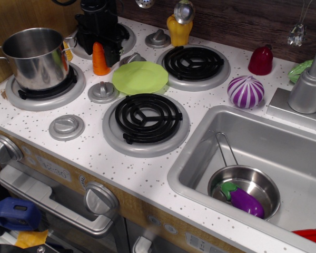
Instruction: Put carrot on plate
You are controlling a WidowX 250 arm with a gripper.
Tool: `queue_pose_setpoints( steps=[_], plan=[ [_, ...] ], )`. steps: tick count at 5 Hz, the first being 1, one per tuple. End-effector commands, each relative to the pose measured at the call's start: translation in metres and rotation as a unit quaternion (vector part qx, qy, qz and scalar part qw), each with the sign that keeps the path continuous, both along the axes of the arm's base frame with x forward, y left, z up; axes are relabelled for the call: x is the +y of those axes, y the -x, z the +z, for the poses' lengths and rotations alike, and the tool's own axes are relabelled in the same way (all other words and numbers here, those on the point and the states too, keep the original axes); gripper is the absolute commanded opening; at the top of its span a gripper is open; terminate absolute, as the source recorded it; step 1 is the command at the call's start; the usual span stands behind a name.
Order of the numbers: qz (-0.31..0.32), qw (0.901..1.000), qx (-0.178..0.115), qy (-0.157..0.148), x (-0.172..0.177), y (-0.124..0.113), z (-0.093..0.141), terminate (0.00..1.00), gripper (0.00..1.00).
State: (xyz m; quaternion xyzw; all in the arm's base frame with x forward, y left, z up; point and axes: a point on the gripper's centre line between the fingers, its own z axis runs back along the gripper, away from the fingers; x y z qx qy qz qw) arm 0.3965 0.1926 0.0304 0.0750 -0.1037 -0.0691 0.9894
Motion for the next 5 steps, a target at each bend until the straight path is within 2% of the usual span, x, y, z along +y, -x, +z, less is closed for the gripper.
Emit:
queue_pose_setpoints(
  steps=[1, 2, 4, 5],
  plan=[
    [0.011, 0.9997, -0.017, -0.011, 0.005, -0.001, 0.018, 0.0, 0.0],
    [0.016, 0.9996, -0.014, -0.019, 0.005, -0.001, 0.029, 0.0, 0.0],
    [0.031, 0.9979, -0.013, -0.055, -0.011, -0.007, 0.067, 0.0, 0.0],
    [0.033, 0.9985, -0.008, -0.042, -0.025, -0.013, 0.082, 0.0, 0.0]
  ],
)
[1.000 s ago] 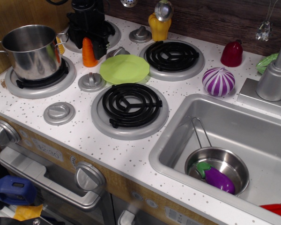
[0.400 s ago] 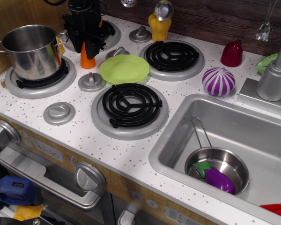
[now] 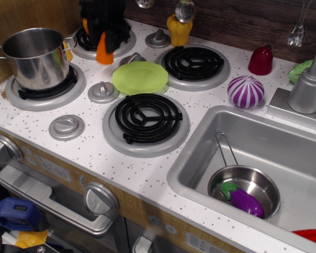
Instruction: Put carrot on plate
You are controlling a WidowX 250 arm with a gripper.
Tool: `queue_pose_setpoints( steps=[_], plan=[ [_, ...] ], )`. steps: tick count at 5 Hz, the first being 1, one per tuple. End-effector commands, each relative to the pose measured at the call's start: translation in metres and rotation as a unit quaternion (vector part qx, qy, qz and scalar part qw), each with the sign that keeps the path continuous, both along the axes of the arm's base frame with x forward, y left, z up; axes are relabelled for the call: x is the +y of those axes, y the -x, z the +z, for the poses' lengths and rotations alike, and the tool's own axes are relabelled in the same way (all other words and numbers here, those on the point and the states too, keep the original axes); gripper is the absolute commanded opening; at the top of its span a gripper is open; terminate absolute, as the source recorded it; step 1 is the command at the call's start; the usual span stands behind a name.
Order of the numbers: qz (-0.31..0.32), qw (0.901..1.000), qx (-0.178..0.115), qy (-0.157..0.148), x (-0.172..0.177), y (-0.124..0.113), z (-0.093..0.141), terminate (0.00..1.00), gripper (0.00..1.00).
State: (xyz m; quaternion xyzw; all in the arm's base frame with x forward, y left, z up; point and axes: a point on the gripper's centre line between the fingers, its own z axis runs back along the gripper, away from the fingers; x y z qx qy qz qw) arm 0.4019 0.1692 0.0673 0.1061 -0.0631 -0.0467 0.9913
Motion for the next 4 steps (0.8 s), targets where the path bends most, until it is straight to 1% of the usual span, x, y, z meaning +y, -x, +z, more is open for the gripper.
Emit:
queue_pose_setpoints(
  steps=[1, 2, 3, 4],
  plan=[
    [0.023, 0.9988, -0.043, -0.003, -0.021, -0.01, 0.054, 0.0, 0.0],
    [0.044, 0.9978, -0.047, 0.012, -0.037, -0.009, 0.05, 0.0, 0.0],
    [0.049, 0.9967, -0.061, 0.022, -0.044, -0.008, 0.043, 0.0, 0.0],
    [0.059, 0.9955, -0.07, 0.024, -0.053, -0.007, 0.039, 0.0, 0.0]
  ],
)
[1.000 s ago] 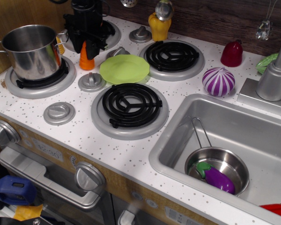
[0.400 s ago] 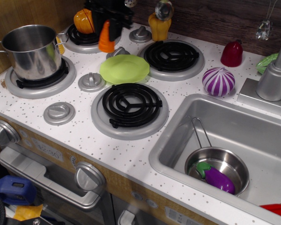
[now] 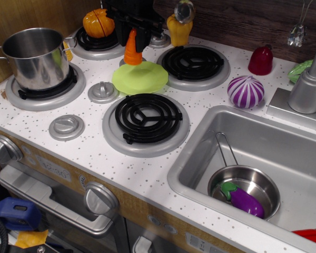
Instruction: Put carrot on plate
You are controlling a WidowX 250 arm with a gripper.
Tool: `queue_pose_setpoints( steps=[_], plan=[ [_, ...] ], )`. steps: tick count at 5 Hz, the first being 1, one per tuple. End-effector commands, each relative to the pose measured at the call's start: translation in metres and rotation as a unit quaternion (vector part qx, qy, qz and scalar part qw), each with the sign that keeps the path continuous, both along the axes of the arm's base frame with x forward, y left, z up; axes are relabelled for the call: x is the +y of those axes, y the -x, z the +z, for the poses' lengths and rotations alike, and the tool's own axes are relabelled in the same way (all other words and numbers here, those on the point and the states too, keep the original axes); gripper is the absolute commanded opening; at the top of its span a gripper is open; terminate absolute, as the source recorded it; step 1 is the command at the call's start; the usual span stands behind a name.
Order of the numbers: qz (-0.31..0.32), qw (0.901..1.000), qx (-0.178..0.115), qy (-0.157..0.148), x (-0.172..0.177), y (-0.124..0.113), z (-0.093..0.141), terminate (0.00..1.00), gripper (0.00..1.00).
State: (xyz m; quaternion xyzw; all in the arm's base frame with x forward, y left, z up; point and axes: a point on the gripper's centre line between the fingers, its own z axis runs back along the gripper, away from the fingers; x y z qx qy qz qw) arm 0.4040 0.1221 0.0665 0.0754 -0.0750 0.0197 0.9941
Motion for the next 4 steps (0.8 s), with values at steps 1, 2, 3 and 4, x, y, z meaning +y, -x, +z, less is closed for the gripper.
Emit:
queue_pose_setpoints(
  steps=[1, 2, 3, 4],
  plan=[
    [0.004, 0.9981, -0.061, -0.005, -0.009, -0.002, 0.033, 0.0, 0.0],
    [0.01, 0.9975, -0.07, 0.0, -0.014, 0.0, 0.029, 0.0, 0.0],
    [0.016, 0.997, -0.075, 0.007, -0.019, 0.0, 0.023, 0.0, 1.0],
    [0.012, 0.9967, -0.079, 0.013, -0.02, 0.0, 0.022, 0.0, 1.0]
  ],
)
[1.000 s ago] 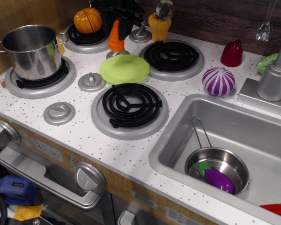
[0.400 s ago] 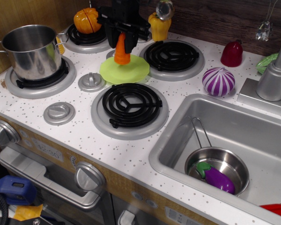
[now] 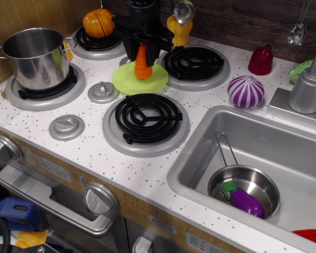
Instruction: Put carrot on plate
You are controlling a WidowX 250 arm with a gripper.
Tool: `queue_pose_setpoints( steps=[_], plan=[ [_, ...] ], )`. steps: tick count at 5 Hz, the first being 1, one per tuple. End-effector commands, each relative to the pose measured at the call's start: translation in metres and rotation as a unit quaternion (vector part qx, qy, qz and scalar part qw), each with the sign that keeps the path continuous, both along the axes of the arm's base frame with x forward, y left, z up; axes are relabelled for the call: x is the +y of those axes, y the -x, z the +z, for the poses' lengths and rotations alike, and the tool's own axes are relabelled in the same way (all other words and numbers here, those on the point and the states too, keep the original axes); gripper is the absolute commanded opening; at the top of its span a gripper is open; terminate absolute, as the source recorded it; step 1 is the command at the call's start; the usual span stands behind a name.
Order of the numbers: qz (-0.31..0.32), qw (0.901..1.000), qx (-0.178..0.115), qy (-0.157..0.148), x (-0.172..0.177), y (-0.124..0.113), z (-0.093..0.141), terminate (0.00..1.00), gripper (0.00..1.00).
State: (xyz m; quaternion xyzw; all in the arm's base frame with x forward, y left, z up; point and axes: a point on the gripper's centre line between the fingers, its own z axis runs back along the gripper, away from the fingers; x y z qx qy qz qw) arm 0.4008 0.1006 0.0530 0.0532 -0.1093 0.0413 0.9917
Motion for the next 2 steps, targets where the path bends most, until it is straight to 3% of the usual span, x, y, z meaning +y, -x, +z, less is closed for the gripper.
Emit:
queue_pose_setpoints(
  steps=[1, 2],
  plan=[
    [-0.003, 0.9984, -0.056, -0.004, 0.002, -0.0039, 0.0318, 0.0, 1.0],
    [-0.003, 0.9984, -0.056, -0.004, 0.002, -0.0039, 0.0318, 1.0, 1.0]
  ],
)
